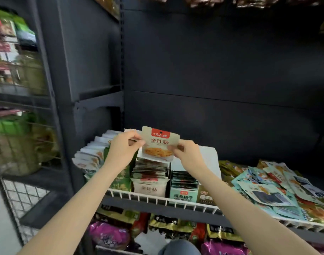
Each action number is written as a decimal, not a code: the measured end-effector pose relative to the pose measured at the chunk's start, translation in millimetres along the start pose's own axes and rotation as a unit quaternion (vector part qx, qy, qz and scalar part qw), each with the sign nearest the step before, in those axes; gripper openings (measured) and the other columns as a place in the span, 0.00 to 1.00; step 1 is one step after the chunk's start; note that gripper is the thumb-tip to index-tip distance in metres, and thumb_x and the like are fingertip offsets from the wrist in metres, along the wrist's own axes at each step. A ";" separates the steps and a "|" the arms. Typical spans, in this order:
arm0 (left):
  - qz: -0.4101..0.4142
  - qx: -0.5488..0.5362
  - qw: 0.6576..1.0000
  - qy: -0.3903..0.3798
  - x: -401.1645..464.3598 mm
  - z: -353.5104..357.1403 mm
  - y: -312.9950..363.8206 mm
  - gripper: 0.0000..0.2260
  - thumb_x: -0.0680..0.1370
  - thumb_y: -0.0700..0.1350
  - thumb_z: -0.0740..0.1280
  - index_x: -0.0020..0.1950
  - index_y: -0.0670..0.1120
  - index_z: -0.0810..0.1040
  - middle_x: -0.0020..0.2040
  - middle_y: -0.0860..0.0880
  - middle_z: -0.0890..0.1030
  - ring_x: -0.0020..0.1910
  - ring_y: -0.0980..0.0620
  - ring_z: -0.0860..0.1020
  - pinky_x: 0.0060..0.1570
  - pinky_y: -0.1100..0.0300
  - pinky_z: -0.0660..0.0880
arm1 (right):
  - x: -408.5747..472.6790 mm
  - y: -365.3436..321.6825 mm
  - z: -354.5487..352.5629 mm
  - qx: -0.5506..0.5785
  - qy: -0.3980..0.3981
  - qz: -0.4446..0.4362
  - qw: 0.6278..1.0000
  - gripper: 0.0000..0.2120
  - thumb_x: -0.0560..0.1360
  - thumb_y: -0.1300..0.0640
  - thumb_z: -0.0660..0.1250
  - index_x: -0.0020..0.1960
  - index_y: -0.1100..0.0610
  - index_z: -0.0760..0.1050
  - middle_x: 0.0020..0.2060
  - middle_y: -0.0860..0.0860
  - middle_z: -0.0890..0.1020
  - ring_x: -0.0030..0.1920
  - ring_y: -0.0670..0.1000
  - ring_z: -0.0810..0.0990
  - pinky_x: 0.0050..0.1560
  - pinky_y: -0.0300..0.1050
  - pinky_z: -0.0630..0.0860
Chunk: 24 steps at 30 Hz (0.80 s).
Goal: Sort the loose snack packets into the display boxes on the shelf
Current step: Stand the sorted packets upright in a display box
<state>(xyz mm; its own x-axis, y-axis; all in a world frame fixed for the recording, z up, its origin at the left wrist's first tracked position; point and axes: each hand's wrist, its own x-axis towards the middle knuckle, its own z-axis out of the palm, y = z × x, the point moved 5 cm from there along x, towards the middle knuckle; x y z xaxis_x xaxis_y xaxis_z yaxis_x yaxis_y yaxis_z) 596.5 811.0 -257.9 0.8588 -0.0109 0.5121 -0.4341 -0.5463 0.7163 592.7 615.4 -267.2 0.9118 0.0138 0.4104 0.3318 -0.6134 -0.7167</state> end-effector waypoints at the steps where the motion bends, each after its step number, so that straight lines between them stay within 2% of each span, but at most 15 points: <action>1: 0.004 0.016 1.000 0.015 -1.9 -2.7 -2.7 0.06 0.75 0.44 0.69 0.52 0.48 0.79 0.48 0.55 0.80 0.45 0.55 0.78 0.48 0.60 0.74 | 0.8 0.3 3.0 -0.012 -0.004 0.002 1.000 0.09 0.77 0.54 0.65 0.53 0.55 0.81 0.45 0.51 0.84 0.47 0.52 0.81 0.49 0.50 0.76; 3: 0.033 0.023 0.998 0.037 -5.1 -7.2 -0.8 0.08 0.74 0.44 0.70 0.53 0.47 0.79 0.46 0.56 0.79 0.42 0.59 0.77 0.45 0.63 0.74 | 2.9 -3.3 5.2 -0.024 -0.007 -0.003 1.000 0.09 0.77 0.53 0.66 0.53 0.54 0.82 0.44 0.51 0.85 0.47 0.53 0.81 0.49 0.51 0.77; 5: 0.061 0.036 0.996 0.045 -8.5 -9.4 4.0 0.05 0.74 0.44 0.70 0.49 0.47 0.78 0.42 0.56 0.79 0.41 0.63 0.75 0.42 0.70 0.72 | 4.7 -9.4 6.0 -0.027 -0.008 -0.014 1.000 0.09 0.77 0.54 0.66 0.53 0.54 0.82 0.43 0.52 0.85 0.46 0.55 0.81 0.48 0.51 0.77; 7: 0.070 0.051 0.994 0.062 -8.7 -12.7 3.2 0.03 0.75 0.44 0.69 0.47 0.47 0.77 0.41 0.56 0.78 0.41 0.63 0.75 0.40 0.72 0.69 | 5.6 -11.2 9.4 -0.030 -0.015 -0.017 0.999 0.09 0.77 0.54 0.66 0.54 0.55 0.81 0.44 0.53 0.85 0.47 0.57 0.81 0.48 0.51 0.77; 9: 0.067 0.085 0.993 0.055 -7.2 -13.3 -3.4 0.03 0.75 0.45 0.69 0.46 0.47 0.76 0.41 0.54 0.79 0.41 0.59 0.76 0.41 0.68 0.71 | 6.3 -6.0 16.2 -0.061 -0.033 -0.010 0.998 0.10 0.76 0.55 0.67 0.52 0.59 0.82 0.45 0.56 0.84 0.47 0.58 0.81 0.47 0.48 0.76; 11: 0.049 0.166 0.985 0.012 -6.7 -8.1 -13.4 0.05 0.76 0.47 0.68 0.46 0.47 0.77 0.43 0.52 0.79 0.44 0.54 0.77 0.43 0.61 0.75 | 4.8 -1.5 21.8 -0.088 -0.040 -0.006 0.995 0.11 0.76 0.56 0.67 0.50 0.64 0.81 0.46 0.58 0.84 0.47 0.57 0.82 0.43 0.43 0.74; 13: 0.037 0.215 0.976 -0.020 -8.4 -4.0 -18.7 0.05 0.75 0.48 0.68 0.48 0.49 0.79 0.45 0.52 0.79 0.48 0.53 0.76 0.48 0.57 0.75 | 1.2 -3.1 23.1 -0.080 -0.022 -0.031 0.996 0.07 0.76 0.58 0.67 0.50 0.60 0.81 0.46 0.51 0.84 0.48 0.51 0.81 0.45 0.38 0.74; 15: 0.057 0.218 0.974 -0.018 -10.4 -2.7 -14.0 0.05 0.75 0.48 0.68 0.49 0.51 0.80 0.45 0.55 0.80 0.49 0.55 0.74 0.52 0.55 0.73 | -2.1 -7.5 23.3 -0.070 -0.012 -0.052 0.996 0.06 0.76 0.59 0.67 0.49 0.55 0.82 0.45 0.46 0.83 0.47 0.45 0.79 0.48 0.35 0.74; 18: 0.097 0.210 0.973 -0.025 -12.6 3.8 -1.4 0.04 0.76 0.46 0.68 0.50 0.51 0.81 0.44 0.58 0.80 0.48 0.57 0.71 0.54 0.55 0.71 | -2.8 -4.6 26.0 -0.088 -0.059 -0.043 0.993 0.07 0.77 0.57 0.65 0.49 0.54 0.82 0.45 0.47 0.84 0.44 0.42 0.78 0.44 0.29 0.71; 21: 0.117 0.205 0.971 -0.050 -16.8 19.3 11.0 0.05 0.76 0.46 0.67 0.51 0.51 0.80 0.45 0.57 0.81 0.49 0.55 0.74 0.53 0.56 0.72 | -7.8 -0.9 18.2 -0.082 -0.095 -0.040 0.991 0.09 0.78 0.54 0.64 0.52 0.54 0.81 0.46 0.45 0.83 0.44 0.40 0.77 0.45 0.27 0.70; 24: 0.148 0.183 0.971 -0.044 -20.3 38.6 29.3 0.05 0.76 0.46 0.68 0.51 0.50 0.80 0.43 0.57 0.80 0.48 0.55 0.75 0.51 0.56 0.73 | -19.0 8.5 -9.9 -0.062 -0.058 -0.040 0.996 0.09 0.78 0.51 0.62 0.52 0.51 0.80 0.45 0.41 0.81 0.47 0.40 0.77 0.45 0.25 0.67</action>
<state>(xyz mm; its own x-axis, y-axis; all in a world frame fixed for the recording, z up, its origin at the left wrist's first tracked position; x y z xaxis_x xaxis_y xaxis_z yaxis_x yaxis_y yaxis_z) 576.8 762.8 -265.6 0.7379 -0.2757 0.6160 -0.5537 -0.7692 0.3190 575.8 602.1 -275.5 0.9075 0.1527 0.3912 0.3790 -0.6991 -0.6063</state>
